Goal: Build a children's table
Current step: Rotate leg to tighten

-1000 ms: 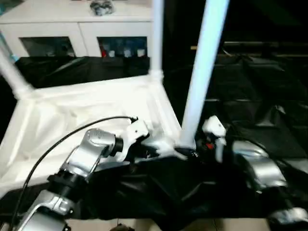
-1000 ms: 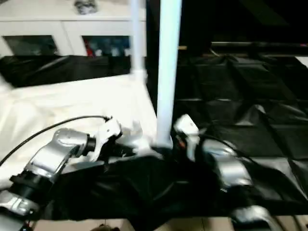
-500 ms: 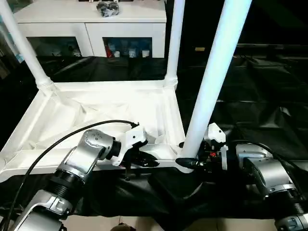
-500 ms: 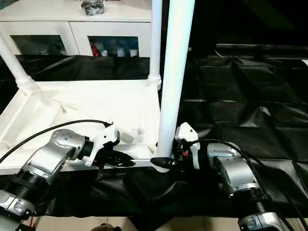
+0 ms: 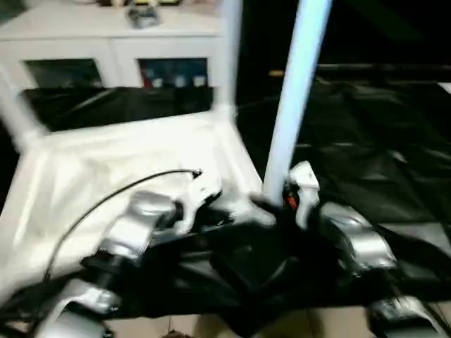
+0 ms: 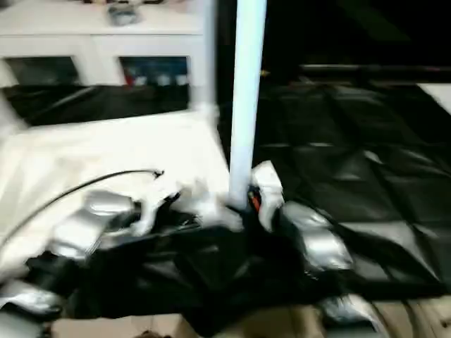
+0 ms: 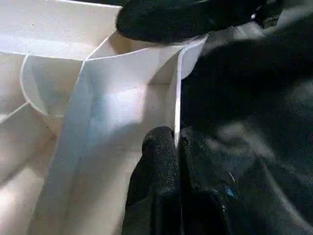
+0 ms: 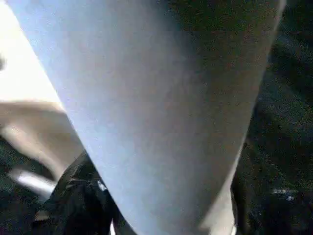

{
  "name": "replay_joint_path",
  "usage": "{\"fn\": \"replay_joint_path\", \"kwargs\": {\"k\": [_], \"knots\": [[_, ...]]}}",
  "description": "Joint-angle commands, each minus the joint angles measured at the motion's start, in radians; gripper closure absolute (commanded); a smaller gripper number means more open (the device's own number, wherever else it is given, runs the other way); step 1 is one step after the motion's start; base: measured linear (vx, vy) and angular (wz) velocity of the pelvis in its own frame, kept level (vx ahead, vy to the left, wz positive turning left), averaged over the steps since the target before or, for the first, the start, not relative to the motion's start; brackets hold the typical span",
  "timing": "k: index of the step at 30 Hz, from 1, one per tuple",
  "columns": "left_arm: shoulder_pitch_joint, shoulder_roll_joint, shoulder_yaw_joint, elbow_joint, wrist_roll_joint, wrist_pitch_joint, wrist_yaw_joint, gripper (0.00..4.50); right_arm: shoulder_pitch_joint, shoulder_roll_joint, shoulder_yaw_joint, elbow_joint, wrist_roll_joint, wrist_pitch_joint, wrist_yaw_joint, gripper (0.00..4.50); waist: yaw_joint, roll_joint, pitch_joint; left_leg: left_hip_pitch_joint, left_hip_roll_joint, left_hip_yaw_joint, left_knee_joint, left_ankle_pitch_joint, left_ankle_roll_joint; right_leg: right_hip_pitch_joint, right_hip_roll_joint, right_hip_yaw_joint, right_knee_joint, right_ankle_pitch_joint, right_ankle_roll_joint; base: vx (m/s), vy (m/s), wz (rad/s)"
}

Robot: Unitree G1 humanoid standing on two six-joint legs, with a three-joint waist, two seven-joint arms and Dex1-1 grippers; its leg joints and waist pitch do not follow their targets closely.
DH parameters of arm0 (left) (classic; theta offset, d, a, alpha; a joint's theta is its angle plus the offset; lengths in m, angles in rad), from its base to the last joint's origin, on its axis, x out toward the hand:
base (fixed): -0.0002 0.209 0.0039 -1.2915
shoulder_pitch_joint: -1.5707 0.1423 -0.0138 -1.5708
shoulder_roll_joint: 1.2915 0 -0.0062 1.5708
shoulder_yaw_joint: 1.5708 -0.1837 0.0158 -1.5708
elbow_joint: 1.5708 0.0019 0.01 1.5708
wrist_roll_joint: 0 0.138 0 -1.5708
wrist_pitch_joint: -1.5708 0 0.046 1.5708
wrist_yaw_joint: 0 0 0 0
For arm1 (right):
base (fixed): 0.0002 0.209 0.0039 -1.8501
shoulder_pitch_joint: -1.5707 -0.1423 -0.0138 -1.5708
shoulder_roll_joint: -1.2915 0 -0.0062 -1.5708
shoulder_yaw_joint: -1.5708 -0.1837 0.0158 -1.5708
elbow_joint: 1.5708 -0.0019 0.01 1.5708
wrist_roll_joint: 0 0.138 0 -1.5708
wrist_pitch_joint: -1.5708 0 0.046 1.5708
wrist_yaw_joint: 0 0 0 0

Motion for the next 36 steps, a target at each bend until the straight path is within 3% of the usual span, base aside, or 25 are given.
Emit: {"fn": "replay_joint_path", "kwargs": {"k": [1, 4, 5, 7, 10, 12, 13, 16, 17, 18, 19, 22, 23, 24, 26, 27, 32, 36], "knots": [[-0.051, -0.069, 0.011, -0.045, -0.039, -0.014, 0.043, 4.5, 0.012, 0.076, 0.067, 0.091, -0.018, 0.033, -0.033, 1.88, -0.003, -0.005, -0.045, 0.031, 0.046, -0.042, -0.088, -0.483, -0.044, 0.011, -0.055, 0.025, -0.099, -0.528, -0.138, 0.0, 0.0, 0.0], [-0.043, -0.091, 0.001, -0.077, -0.038, 0.0, 0.048, 4.5, -0.022, 0.115, 0.067, 0.144, -0.042, -0.004, -0.071, 1.88, -0.008, -0.005, -0.047, 0.025, 0.047, -0.043, -0.091, -0.48, -0.041, 0.015, -0.053, 0.022, -0.099, -0.512, -0.132, 0.0, 0.0, 0.0], [-0.039, -0.09, -0.003, -0.085, -0.037, -0.002, 0.041, 4.5, -0.027, 0.121, 0.065, 0.15, -0.042, -0.016, -0.069, 1.53, -0.008, -0.011, -0.049, 0.023, 0.047, -0.043, -0.09, -0.469, -0.035, 0.017, -0.055, 0.022, -0.096, -0.496, -0.137, 0.0, 0.0, 0.0], [-0.033, -0.08, -0.011, -0.09, -0.032, -0.015, 0.035, 4.5, -0.036, 0.125, 0.053, 0.156, -0.031, -0.025, -0.048, 1.53, -0.007, -0.008, -0.049, 0.023, 0.049, -0.04, -0.092, -0.455, -0.028, 0.016, -0.053, 0.024, -0.095, -0.462, -0.146, 0.0, 0.0, 0.0], [-0.029, -0.057, -0.029, -0.093, -0.023, -0.035, 0.021, 4.5, -0.034, 0.094, 0.065, 0.136, -0.034, -0.039, -0.005, 1.13, -0.005, -0.009, -0.049, 0.025, 0.05, -0.037, -0.093, -0.452, -0.025, 0.015, -0.049, 0.025, -0.092, -0.419, -0.162, 0.0, 0.0, 0.0], [-0.027, -0.051, -0.036, -0.1, -0.026, -0.039, 0.012, 4.5, -0.026, 0.069, 0.087, 0.117, -0.053, -0.068, 0.017, 1.08, -0.003, -0.011, -0.05, 0.024, 0.051, -0.035, -0.092, -0.449, -0.024, 0.017, -0.05, 0.026, -0.089, -0.404, -0.169, 0.0, 0.0, 0.0], [-0.022, -0.044, -0.04, -0.111, -0.027, -0.038, 0.001, 4.5, -0.009, 0.037, 0.102, 0.08, -0.051, -0.093, 0.071, 1.08, 0.001, -0.007, -0.05, 0.027, 0.051, -0.033, -0.091, -0.439, -0.02, 0.016, -0.051, 0.028, -0.089, -0.391, -0.174, 0.0, 0.0, 0.0], [-0.016, -0.032, -0.044, -0.124, -0.028, -0.04, -0.017, 4.5, 0.027, -0.026, 0.115, 0.001, -0.037, -0.115, 0.169, 1.08, 0.01, -0.011, -0.055, 0.024, 0.053, -0.027, -0.087, -0.377, 0.007, 0.024, -0.048, 0.031, -0.083, -0.298, -0.187, 0.0, 0.0, 0.0], [-0.009, -0.019, -0.048, -0.13, -0.03, -0.043, -0.04, 4.5, 0.072, -0.11, 0.112, -0.089, -0.011, -0.119, 0.274, 1.08, 0.015, -0.007, -0.056, 0.026, 0.052, -0.023, -0.083, -0.345, 0.021, 0.026, -0.045, 0.031, -0.08, -0.256, -0.199, 0.06, -0.009, 0.11], [-0.008, -0.017, -0.048, -0.131, -0.031, -0.044, -0.044, 4.5, 0.078, -0.124, 0.11, -0.102, -0.006, -0.117, 0.29, 1.08, 0.02, -0.01, -0.056, 0.029, 0.055, -0.021, -0.082, -0.337, 0.03, 0.028, -0.046, 0.032, -0.081, -0.245, -0.202, 0.0, 0.0, 0.0], [-0.007, -0.014, -0.049, -0.132, -0.032, -0.045, -0.048, 4.5, 0.089, -0.145, 0.106, -0.123, 0.002, -0.115, 0.314, 1.08, 0.026, -0.008, -0.059, 0.031, 0.056, -0.017, -0.076, -0.309, 0.046, 0.024, -0.046, 0.035, -0.076, -0.21, -0.219, 0.0, 0.0, 0.0], [-0.006, -0.001, -0.054, -0.127, -0.035, -0.056, -0.066, 4.5, 0.129, -0.228, 0.08, -0.199, 0.038, -0.094, 0.401, 1.08, 0.037, -0.012, -0.063, 0.026, 0.054, -0.014, -0.07, -0.239, 0.078, 0.033, -0.044, 0.033, -0.068, -0.138, -0.24, 0.0, 0.0, 0.0], [-0.004, 0.009, -0.06, -0.126, -0.038, -0.06, -0.079, 4.5, 0.151, -0.281, 0.06, -0.235, 0.067, -0.077, 0.455, 1.08, 0.043, -0.013, -0.066, 0.014, 0.052, -0.016, -0.064, -0.17, 0.109, 0.042, -0.047, 0.03, -0.057, -0.075, -0.253, 0.059, -0.015, 0.06], [-0.004, 0.009, -0.06, -0.126, -0.038, -0.06, -0.079, 4.5, 0.151, -0.281, 0.06, -0.235, 0.067, -0.077, 0.455, 1.08, 0.048, -0.013, -0.067, 0.016, 0.054, -0.015, -0.062, -0.157, 0.118, 0.042, -0.048, 0.03, -0.056, -0.065, -0.255, 0.0, 0.0, 0.0], [-0.001, 0.018, -0.064, -0.132, -0.039, -0.063, -0.095, 4.5, 0.177, -0.335, 0.043, -0.276, 0.098, -0.053, 0.51, 1.08, 0.051, -0.013, -0.066, 0.013, 0.053, -0.015, -0.061, -0.145, 0.129, 0.042, -0.047, 0.027, -0.055, -0.069, -0.262, 0.0, 0.0, 0.0], [-0.001, 0.018, -0.064, -0.132, -0.039, -0.063, -0.095, 4.5, 0.177, -0.335, 0.043, -0.276, 0.098, -0.053, 0.51, 1.08, 0.055, -0.015, -0.065, 0.017, 0.056, -0.014, -0.061, -0.159, 0.129, 0.04, -0.047, 0.027, -0.058, -0.098, -0.261, 0.0, 0.0, 0.0], [0.007, 0.043, -0.072, -0.144, -0.046, -0.075, -0.138, 4.5, 0.185, -0.367, 0.021, -0.3, 0.113, -0.059, 0.517, 1.08, 0.048, -0.013, -0.059, 0.015, 0.056, -0.019, -0.069, -0.227, 0.094, 0.036, -0.048, 0.025, -0.07, -0.234, -0.231, 0.0, 0.0, 0.0], [0.01, 0.046, -0.077, -0.148, -0.051, -0.078, -0.148, 4.5, 0.178, -0.352, 0.04, -0.31, 0.106, -0.06, 0.508, 1.08, 0.045, -0.012, -0.059, 0.018, 0.056, -0.02, -0.071, -0.251, 0.068, 0.033, -0.048, 0.027, -0.074, -0.269, -0.216, 0.0, 0.0, 0.0]]}}
